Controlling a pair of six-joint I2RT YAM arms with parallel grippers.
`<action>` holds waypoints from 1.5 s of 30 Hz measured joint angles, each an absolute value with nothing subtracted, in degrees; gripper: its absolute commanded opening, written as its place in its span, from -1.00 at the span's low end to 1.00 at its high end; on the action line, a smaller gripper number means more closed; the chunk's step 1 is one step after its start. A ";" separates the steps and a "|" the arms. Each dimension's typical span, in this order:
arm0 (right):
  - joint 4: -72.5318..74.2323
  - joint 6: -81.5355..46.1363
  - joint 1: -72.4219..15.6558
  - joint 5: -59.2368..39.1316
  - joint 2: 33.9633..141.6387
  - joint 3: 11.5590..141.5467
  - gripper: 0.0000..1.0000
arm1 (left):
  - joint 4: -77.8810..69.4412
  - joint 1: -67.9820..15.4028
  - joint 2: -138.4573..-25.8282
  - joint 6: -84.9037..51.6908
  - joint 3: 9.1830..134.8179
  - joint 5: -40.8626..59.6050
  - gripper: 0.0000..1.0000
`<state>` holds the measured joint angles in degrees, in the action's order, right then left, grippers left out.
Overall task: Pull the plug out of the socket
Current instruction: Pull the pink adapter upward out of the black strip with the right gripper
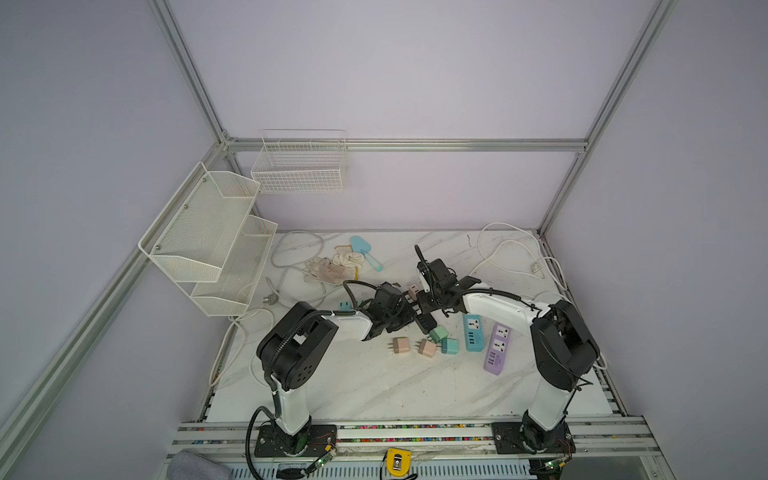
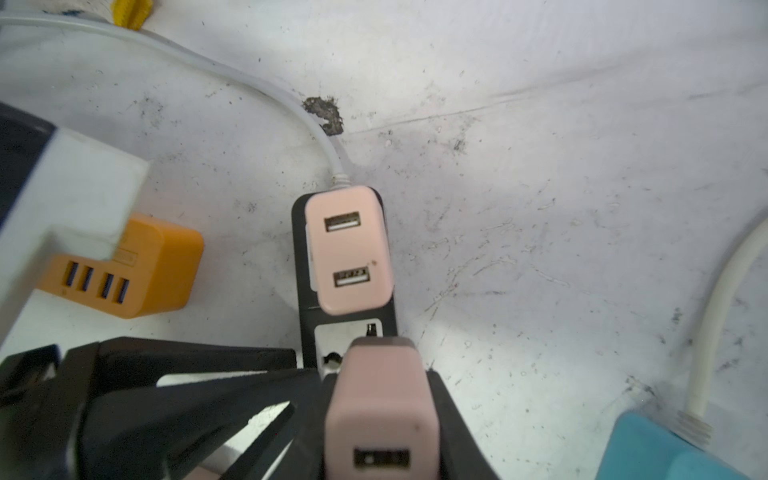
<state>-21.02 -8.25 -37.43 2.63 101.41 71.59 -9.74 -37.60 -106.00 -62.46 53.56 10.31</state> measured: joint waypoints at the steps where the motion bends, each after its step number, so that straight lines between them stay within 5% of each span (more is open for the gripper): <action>1: -21.02 -8.34 -37.21 2.61 100.40 71.24 -0.76 | -9.67 -37.63 -105.95 -62.46 53.56 10.33 -0.45; 24: -10.81 -28.62 -28.01 -8.47 75.18 49.43 -0.76 | 3.99 -38.02 -91.29 -58.85 53.76 9.19 -0.31; 45: 13.17 -43.64 -27.64 -9.26 81.69 35.77 -0.73 | 6.98 -38.02 -80.23 -57.21 48.93 4.16 -0.08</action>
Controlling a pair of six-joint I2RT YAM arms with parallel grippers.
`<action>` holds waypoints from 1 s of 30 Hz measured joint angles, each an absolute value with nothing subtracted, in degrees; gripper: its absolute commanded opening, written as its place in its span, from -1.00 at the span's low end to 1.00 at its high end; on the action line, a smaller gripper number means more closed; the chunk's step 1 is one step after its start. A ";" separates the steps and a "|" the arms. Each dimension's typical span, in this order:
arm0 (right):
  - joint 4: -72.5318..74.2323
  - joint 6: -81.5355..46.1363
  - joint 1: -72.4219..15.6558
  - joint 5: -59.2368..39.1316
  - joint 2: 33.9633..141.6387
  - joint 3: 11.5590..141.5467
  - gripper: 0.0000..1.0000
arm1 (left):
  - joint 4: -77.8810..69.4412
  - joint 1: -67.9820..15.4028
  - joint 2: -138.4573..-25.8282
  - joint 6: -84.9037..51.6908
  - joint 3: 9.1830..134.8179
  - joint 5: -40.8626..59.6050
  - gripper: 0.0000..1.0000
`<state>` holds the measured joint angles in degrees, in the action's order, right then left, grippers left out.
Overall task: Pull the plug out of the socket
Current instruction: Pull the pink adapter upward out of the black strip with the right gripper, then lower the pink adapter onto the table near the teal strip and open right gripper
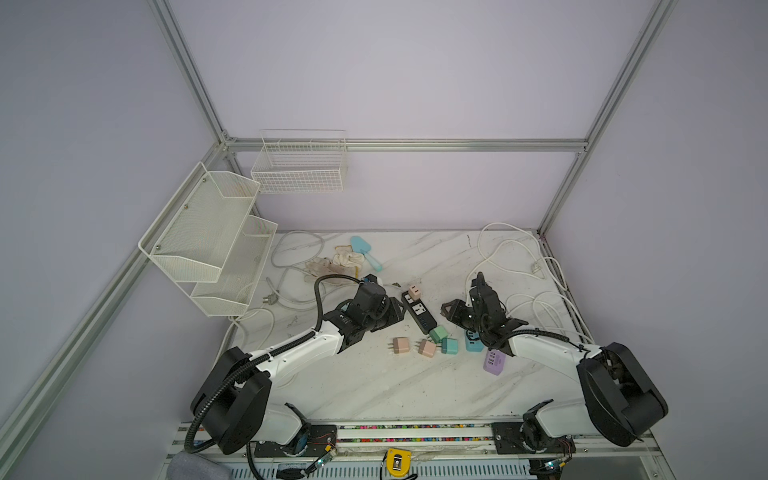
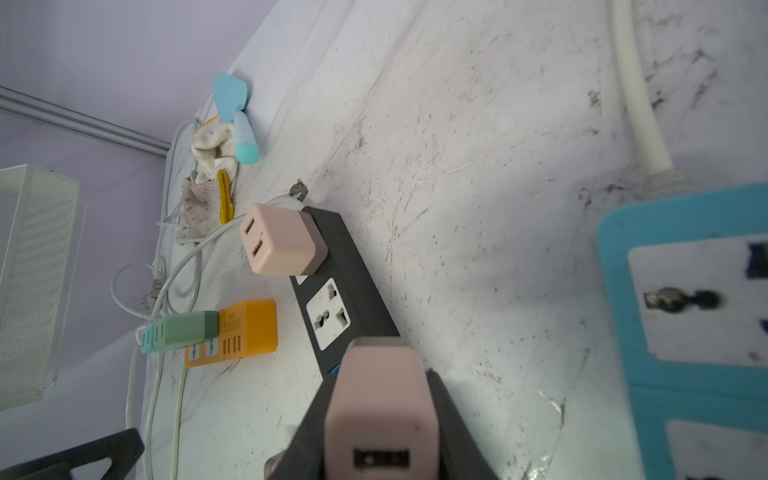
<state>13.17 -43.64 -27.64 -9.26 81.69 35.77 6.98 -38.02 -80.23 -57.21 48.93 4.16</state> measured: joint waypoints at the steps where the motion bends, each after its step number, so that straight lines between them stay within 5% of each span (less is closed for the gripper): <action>1: 13.63 -43.81 -27.64 -9.28 82.56 35.77 -0.73 | 6.98 -38.02 -80.23 -57.21 48.88 4.08 -0.07; 19: 18.74 -44.71 -27.64 -8.82 91.81 36.80 -0.59 | 6.87 -38.02 -80.23 -57.23 47.86 3.79 0.02; 30: 18.52 -44.12 -27.64 -7.29 92.95 36.99 -0.18 | 6.68 -38.02 -80.58 -57.23 47.86 3.84 0.04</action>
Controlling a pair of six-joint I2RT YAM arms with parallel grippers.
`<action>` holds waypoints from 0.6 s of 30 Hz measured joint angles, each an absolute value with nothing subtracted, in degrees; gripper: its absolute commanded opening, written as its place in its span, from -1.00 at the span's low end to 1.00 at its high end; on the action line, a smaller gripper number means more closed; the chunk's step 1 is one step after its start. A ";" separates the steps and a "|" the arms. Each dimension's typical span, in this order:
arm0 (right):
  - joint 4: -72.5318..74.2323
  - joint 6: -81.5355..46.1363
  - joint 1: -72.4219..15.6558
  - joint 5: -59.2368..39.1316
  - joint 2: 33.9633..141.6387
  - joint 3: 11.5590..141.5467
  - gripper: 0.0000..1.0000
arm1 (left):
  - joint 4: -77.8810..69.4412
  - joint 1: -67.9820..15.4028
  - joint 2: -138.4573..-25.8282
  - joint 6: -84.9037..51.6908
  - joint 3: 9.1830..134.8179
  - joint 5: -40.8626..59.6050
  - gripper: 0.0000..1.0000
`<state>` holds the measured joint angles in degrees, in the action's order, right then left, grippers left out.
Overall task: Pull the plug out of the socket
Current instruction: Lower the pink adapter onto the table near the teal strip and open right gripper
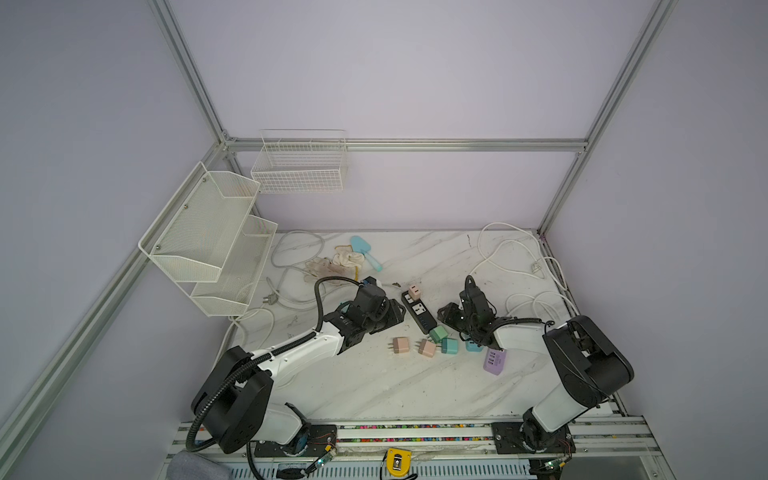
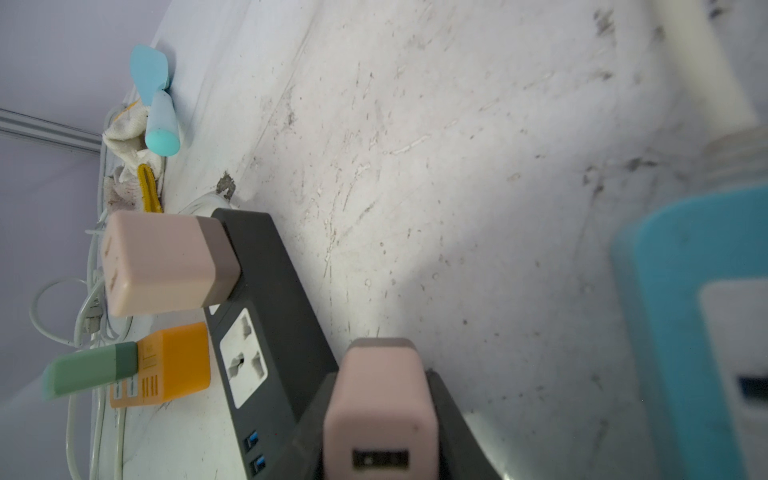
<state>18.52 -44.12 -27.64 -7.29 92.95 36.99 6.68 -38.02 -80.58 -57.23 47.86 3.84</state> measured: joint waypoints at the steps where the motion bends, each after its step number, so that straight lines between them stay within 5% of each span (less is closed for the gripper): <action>1: 18.31 -43.86 -27.64 -7.03 92.90 37.06 -0.13 | 6.59 -38.02 -80.58 -57.23 47.86 3.84 0.04; 10: 12.58 -41.01 -27.64 -2.81 88.79 37.78 0.35 | 5.67 -38.02 -83.07 -57.21 47.86 4.05 0.04; 18: 6.55 -37.34 -27.64 0.69 83.26 40.82 0.53 | 5.72 -37.93 -83.07 -56.14 47.86 4.03 0.05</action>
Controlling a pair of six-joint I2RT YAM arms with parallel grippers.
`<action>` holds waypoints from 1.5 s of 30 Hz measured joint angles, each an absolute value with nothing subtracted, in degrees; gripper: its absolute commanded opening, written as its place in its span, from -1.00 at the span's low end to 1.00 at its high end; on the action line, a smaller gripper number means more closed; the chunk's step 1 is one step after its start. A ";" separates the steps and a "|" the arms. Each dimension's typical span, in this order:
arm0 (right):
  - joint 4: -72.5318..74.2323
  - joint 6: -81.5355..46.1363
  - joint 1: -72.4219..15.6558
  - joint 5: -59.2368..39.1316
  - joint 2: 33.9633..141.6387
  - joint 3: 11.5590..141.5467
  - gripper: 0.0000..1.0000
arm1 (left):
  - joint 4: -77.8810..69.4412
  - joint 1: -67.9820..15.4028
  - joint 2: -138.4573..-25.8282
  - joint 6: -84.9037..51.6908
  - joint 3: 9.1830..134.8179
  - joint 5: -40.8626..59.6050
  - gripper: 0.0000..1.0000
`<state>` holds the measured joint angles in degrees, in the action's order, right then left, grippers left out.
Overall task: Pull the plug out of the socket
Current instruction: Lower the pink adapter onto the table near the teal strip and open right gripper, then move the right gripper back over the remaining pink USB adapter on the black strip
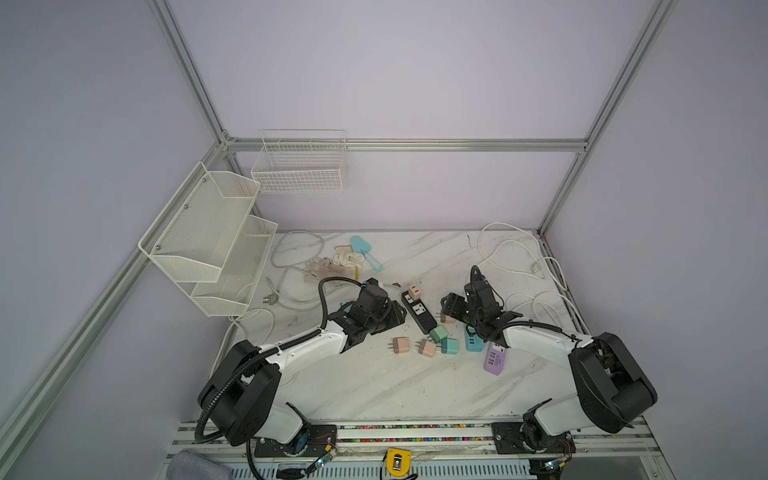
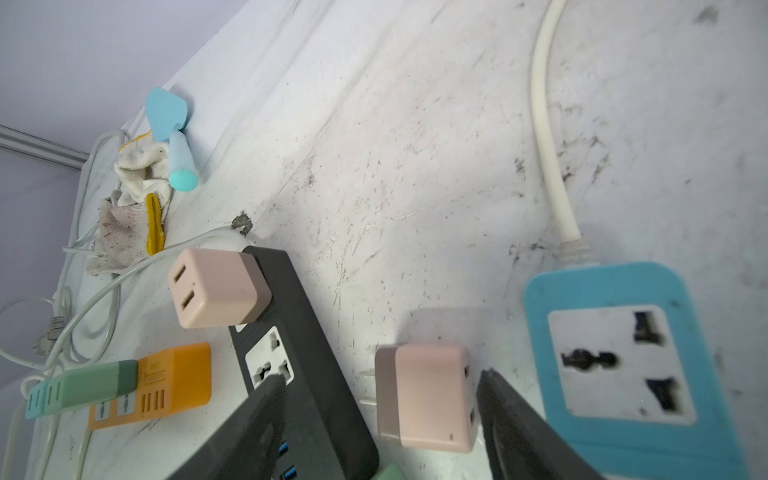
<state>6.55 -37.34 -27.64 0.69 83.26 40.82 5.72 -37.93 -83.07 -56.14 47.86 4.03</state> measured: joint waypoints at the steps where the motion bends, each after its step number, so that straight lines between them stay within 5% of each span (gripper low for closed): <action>1: 5.72 -36.56 -27.64 1.10 82.65 41.21 0.53 | 5.72 -37.91 -83.07 -55.94 47.86 4.03 0.06; 17: -7.97 -21.17 -31.70 3.62 85.60 59.09 0.54 | 5.61 -35.86 -87.07 -54.85 48.05 5.37 0.07; 28: -13.82 -13.96 -39.05 5.78 101.14 71.05 0.40 | 4.38 -35.09 -89.82 -55.13 49.45 5.26 0.06; 45: -15.66 -9.06 -39.27 5.58 111.22 77.80 0.10 | 0.86 -34.24 -96.71 -58.15 53.15 5.85 -0.02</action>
